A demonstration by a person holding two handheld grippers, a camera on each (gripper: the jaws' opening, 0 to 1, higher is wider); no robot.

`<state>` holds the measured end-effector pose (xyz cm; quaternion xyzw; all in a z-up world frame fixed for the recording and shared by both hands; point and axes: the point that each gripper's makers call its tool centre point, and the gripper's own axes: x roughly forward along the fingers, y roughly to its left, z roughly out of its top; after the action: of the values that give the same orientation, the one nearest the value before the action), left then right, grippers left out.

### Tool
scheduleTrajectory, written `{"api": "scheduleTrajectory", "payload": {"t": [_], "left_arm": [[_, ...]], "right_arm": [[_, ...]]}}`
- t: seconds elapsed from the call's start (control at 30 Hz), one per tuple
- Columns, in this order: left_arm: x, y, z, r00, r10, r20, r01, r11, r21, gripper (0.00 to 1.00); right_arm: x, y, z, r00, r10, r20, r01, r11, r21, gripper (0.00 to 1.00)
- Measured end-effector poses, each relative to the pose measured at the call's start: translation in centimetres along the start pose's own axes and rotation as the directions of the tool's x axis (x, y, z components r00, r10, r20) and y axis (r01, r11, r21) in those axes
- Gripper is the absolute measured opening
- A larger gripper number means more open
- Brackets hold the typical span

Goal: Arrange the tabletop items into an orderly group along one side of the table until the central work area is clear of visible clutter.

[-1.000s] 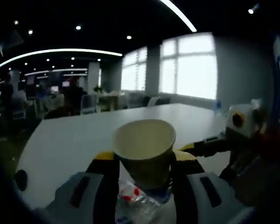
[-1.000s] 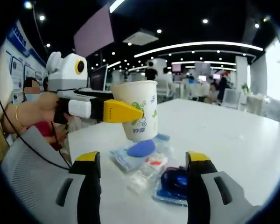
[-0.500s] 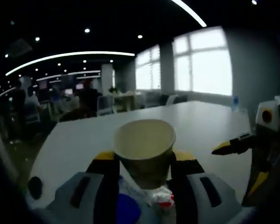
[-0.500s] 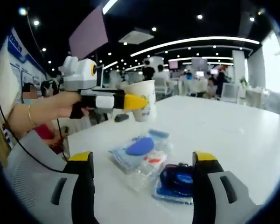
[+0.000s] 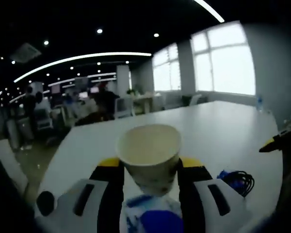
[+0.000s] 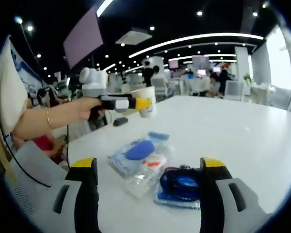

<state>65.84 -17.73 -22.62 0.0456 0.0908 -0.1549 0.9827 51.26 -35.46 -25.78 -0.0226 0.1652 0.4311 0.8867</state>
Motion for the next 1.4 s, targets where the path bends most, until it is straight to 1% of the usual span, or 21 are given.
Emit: {"api": "scheduleTrajectory", "payload": {"t": [0.13, 0.27, 0.43, 0.7, 0.87, 1.03, 1.13, 1.27, 1.4], "left_arm": [[1.2, 1.7, -0.8, 1.000, 0.029, -0.010, -0.029, 1.000, 0.005, 0.40], [2.5, 3.4, -1.3, 0.998, 0.057, -0.003, -0.057, 0.998, 0.008, 0.40], [4.1, 4.9, -2.2, 0.997, 0.079, -0.009, -0.079, 0.997, 0.003, 0.40], [6.4, 6.6, -4.0, 0.993, 0.112, -0.023, -0.112, 0.994, -0.008, 0.40], [7.7, 6.9, -5.8, 0.991, 0.120, -0.060, -0.121, 0.993, 0.000, 0.40], [8.3, 7.3, -6.7, 0.989, 0.131, -0.071, -0.132, 0.991, -0.008, 0.40], [8.6, 7.1, -7.4, 0.988, 0.125, -0.089, -0.125, 0.992, 0.008, 0.40], [9.2, 6.7, -8.7, 0.986, 0.113, -0.126, -0.111, 0.994, 0.019, 0.40], [9.5, 6.5, -9.4, 0.986, 0.100, -0.134, -0.097, 0.995, 0.027, 0.40]], "right_arm": [[0.0, -0.3, -0.4, 1.000, -0.007, -0.014, 0.007, 1.000, 0.007, 0.86], [0.1, -0.5, -0.5, 1.000, -0.008, -0.020, 0.008, 1.000, 0.014, 0.86], [0.1, -0.9, -1.0, 0.999, -0.019, -0.035, 0.020, 0.999, 0.025, 0.86], [0.1, -1.4, -1.6, 0.998, -0.030, -0.052, 0.032, 0.998, 0.045, 0.86], [0.1, -1.5, -2.0, 0.997, -0.033, -0.066, 0.037, 0.998, 0.052, 0.85], [0.1, -1.7, -2.2, 0.997, -0.039, -0.073, 0.043, 0.997, 0.059, 0.85], [0.1, -1.8, -2.2, 0.996, -0.041, -0.074, 0.045, 0.997, 0.059, 0.85], [0.1, -1.8, -2.4, 0.996, -0.042, -0.077, 0.047, 0.997, 0.062, 0.85], [0.1, -1.9, -2.5, 0.996, -0.043, -0.082, 0.048, 0.997, 0.063, 0.85]]}}
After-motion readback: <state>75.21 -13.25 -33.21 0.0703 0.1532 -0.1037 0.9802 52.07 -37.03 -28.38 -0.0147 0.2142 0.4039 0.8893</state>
